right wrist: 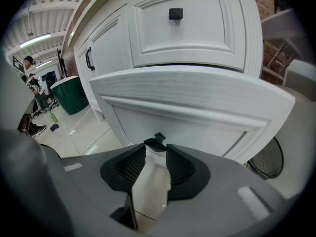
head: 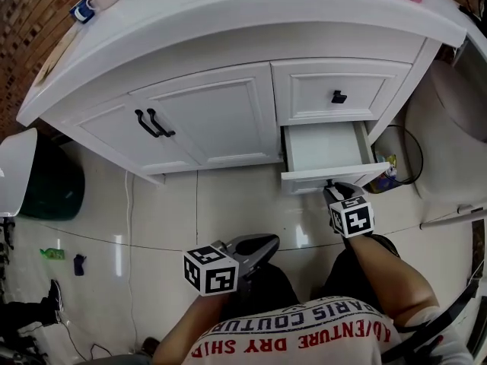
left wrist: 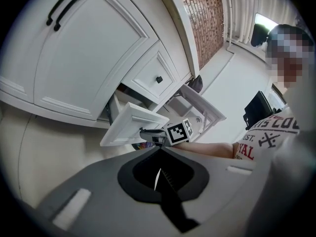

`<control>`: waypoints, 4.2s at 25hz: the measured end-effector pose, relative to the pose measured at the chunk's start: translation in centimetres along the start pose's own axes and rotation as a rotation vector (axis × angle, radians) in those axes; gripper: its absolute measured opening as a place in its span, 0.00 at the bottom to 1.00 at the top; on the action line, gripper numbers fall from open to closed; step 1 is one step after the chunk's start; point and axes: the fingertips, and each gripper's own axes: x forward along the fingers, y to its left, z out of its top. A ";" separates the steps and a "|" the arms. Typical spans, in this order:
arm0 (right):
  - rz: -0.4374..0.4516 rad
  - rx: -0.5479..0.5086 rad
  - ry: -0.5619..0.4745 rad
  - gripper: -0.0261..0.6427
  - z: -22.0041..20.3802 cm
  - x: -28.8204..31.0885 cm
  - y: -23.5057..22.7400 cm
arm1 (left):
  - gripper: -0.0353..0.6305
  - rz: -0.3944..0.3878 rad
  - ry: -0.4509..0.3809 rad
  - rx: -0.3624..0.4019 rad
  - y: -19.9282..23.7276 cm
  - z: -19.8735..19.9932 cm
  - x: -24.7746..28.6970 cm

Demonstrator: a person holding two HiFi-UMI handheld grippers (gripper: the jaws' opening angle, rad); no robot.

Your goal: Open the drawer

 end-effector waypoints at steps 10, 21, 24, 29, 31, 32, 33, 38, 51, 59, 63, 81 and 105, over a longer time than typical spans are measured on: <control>0.013 -0.028 0.015 0.23 -1.7 -1.6 1.0 | 0.03 -0.010 0.012 0.011 -0.1 0.1 0.3; 0.024 -0.032 0.029 0.22 -2.5 -2.4 1.4 | 0.03 0.000 0.005 0.005 0.2 -0.6 0.1; 0.028 -0.041 0.033 0.22 -2.7 -2.7 1.6 | 0.03 0.001 0.000 0.003 0.1 -0.6 0.1; 0.034 -0.053 0.041 0.21 -3.0 -2.9 1.7 | 0.03 0.003 -0.005 0.003 0.0 -0.4 0.3; 0.036 -0.059 0.043 0.21 -3.1 -3.0 1.8 | 0.03 0.004 -0.007 0.003 0.0 -0.4 0.4; 0.037 -0.060 0.044 0.21 -3.2 -3.1 1.8 | 0.03 0.006 -0.008 0.001 0.1 -0.4 0.4; 0.036 -0.061 0.044 0.21 -3.2 -3.1 1.8 | 0.03 0.007 -0.008 -0.001 0.2 -0.4 0.5; 0.032 -0.071 0.046 0.21 -3.2 -3.0 1.8 | 0.03 0.002 -0.010 -0.011 0.4 -0.3 0.8; 0.072 0.012 0.011 0.27 -3.5 -3.3 1.4 | 0.03 -0.010 -0.003 -0.039 1.3 -0.4 2.4; 0.123 0.088 0.072 0.30 -1.3 -8.2 3.1 | 0.03 -0.003 0.042 -0.148 -2.9 2.8 0.9; 0.161 0.087 0.124 0.28 -0.2 -13.5 5.7 | 0.03 0.010 0.071 -0.163 -6.5 5.4 -1.6; 0.619 0.134 0.229 0.05 14.2 -45.3 9.7 | 0.03 0.137 -0.017 -0.162 -32.7 19.7 -12.2; 0.693 0.245 0.028 0.05 8.5 -63.9 16.5 | 0.03 0.082 0.005 -0.032 -49.1 8.1 -13.2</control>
